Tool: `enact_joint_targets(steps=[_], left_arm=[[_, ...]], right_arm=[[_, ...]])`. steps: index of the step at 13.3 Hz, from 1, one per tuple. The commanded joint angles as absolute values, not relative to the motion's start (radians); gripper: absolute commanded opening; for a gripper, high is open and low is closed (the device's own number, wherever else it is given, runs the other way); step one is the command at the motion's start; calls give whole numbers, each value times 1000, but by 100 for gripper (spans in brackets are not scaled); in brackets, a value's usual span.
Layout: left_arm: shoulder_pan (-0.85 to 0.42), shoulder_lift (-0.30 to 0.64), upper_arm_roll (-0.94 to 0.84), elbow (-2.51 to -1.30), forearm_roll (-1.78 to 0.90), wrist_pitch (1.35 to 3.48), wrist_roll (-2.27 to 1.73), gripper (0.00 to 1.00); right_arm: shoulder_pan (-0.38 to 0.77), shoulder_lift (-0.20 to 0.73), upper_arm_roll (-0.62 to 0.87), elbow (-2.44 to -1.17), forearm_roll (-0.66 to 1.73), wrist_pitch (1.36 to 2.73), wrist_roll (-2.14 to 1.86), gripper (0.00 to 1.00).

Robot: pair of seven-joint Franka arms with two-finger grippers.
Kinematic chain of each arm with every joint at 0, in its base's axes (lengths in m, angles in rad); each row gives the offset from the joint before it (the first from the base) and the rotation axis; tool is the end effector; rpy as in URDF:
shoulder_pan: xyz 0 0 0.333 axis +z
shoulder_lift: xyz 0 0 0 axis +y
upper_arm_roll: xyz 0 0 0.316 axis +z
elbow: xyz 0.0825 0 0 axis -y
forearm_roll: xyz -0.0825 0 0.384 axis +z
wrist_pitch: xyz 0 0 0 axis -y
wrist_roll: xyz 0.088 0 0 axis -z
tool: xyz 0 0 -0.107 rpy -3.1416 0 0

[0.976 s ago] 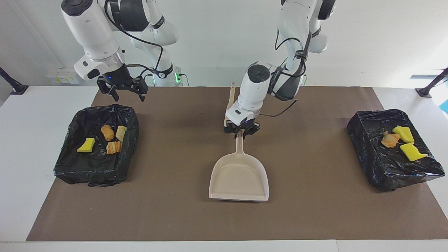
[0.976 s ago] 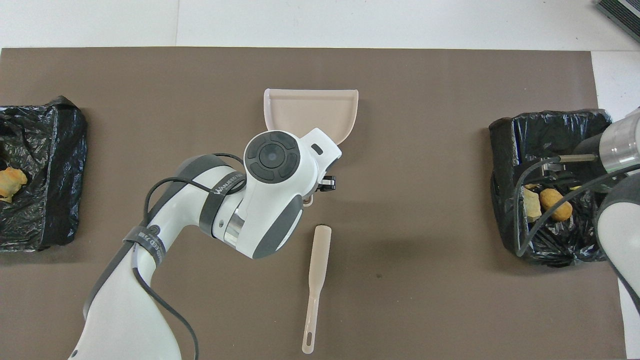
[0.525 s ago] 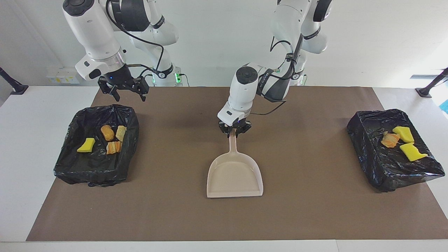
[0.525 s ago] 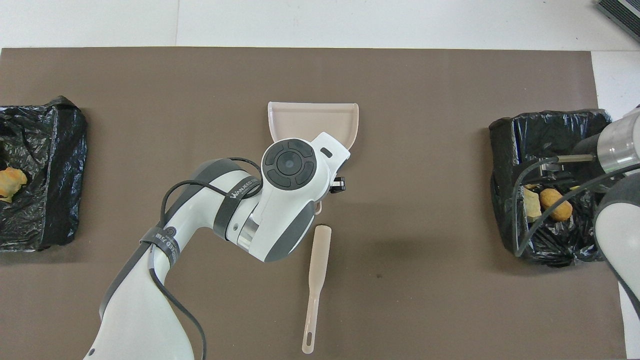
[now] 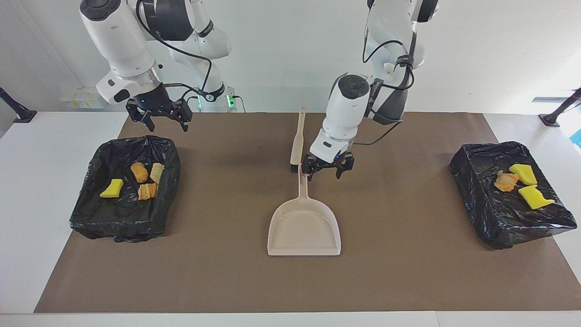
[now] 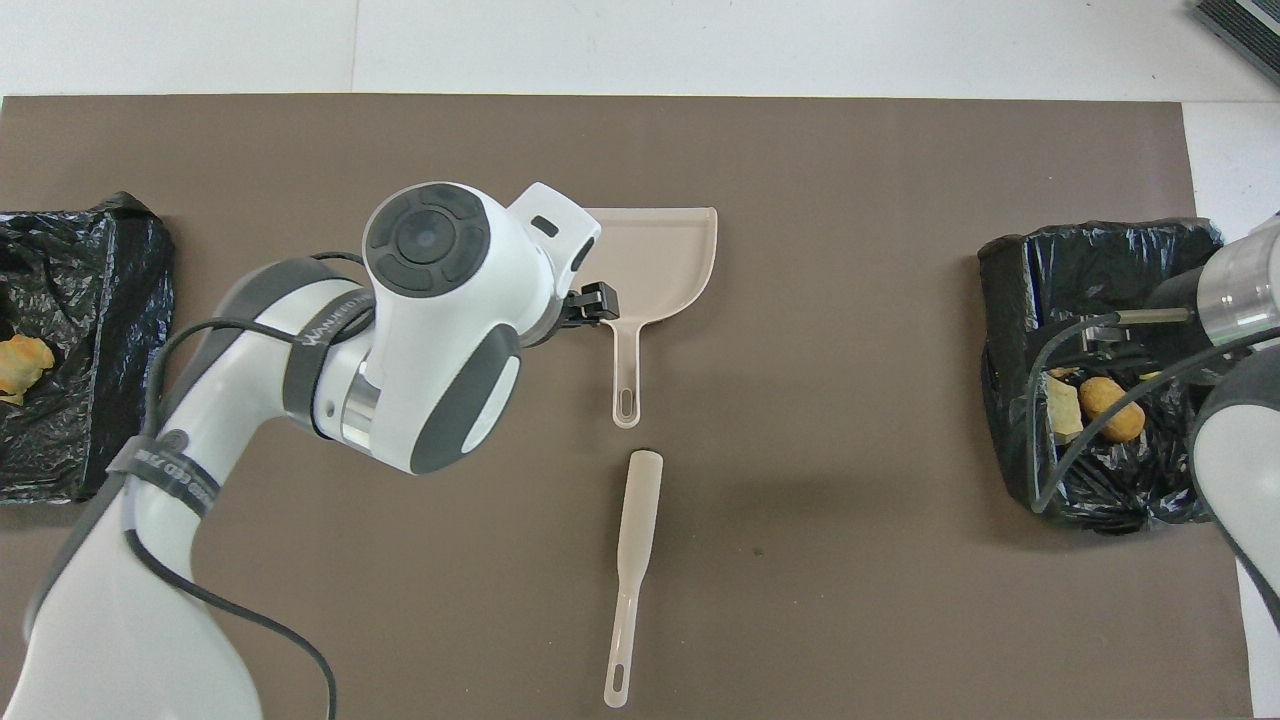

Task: Sweep and dump trash in bin
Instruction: 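Bring the empty dustpan to the table center with the left gripper and release it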

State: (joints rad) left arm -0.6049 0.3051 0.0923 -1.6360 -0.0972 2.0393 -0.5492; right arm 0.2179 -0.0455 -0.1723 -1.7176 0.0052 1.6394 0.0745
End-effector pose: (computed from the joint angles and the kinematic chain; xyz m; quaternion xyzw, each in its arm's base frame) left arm 0.5690 -0.3334 0.4506 0.9977 0.0352 0.0274 0.0517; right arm 0.5425 0.0234 0.5855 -0.9997 0.0145 0.0170 0.0055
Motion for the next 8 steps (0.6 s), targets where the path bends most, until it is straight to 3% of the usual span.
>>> enact_joint_targets(steps=[1, 8], left_arm=[[-504, 238, 86, -1628, -100, 1912, -390, 100], [-260, 75, 86, -1629, -94, 1689, 47, 100]], right_arm=[[207, -38, -172, -1704, 21, 1631, 51, 100], [207, -38, -172, -1703, 21, 1631, 51, 100]])
